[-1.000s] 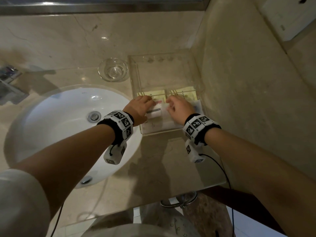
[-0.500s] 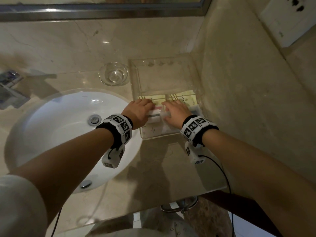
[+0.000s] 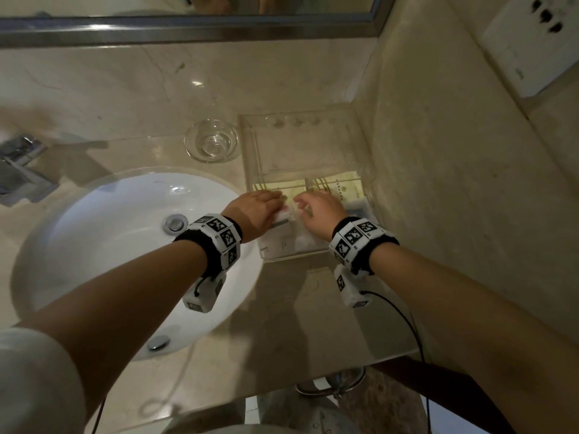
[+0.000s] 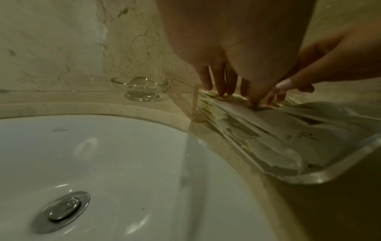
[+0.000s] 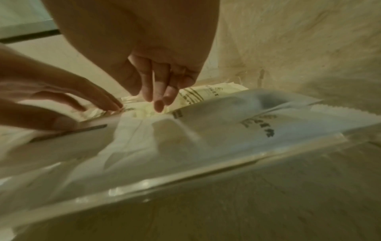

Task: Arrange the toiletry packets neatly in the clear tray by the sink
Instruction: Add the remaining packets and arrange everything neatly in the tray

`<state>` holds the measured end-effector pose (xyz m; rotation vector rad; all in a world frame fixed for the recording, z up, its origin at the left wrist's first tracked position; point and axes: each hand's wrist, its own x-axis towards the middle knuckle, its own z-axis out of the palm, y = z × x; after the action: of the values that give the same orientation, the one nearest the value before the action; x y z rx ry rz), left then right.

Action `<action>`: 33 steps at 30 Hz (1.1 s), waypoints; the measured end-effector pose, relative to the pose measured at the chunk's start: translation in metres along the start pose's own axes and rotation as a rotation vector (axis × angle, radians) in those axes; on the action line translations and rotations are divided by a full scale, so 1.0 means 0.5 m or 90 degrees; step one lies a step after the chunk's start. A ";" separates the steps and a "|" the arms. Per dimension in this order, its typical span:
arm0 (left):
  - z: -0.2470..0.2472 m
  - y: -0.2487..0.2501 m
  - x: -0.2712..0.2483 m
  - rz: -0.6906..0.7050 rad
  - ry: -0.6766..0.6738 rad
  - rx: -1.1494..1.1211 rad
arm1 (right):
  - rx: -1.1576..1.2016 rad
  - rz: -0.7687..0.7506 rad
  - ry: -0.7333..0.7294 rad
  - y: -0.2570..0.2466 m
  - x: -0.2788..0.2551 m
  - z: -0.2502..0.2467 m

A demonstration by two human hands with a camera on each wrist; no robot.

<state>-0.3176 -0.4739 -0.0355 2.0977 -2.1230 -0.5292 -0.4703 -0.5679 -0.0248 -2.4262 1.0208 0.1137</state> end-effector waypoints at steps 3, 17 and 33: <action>-0.011 0.001 -0.009 0.030 0.018 0.030 | 0.021 0.055 0.021 0.008 0.007 -0.013; -0.015 0.018 -0.005 0.057 -0.121 0.051 | -0.061 0.005 -0.021 0.032 -0.006 -0.025; 0.004 0.031 0.014 0.102 -0.078 -0.071 | -0.082 0.045 -0.024 0.056 0.000 -0.040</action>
<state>-0.3333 -0.4809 -0.0337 1.8617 -2.2445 -0.7558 -0.4917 -0.5942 -0.0189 -2.4936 1.1134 0.2553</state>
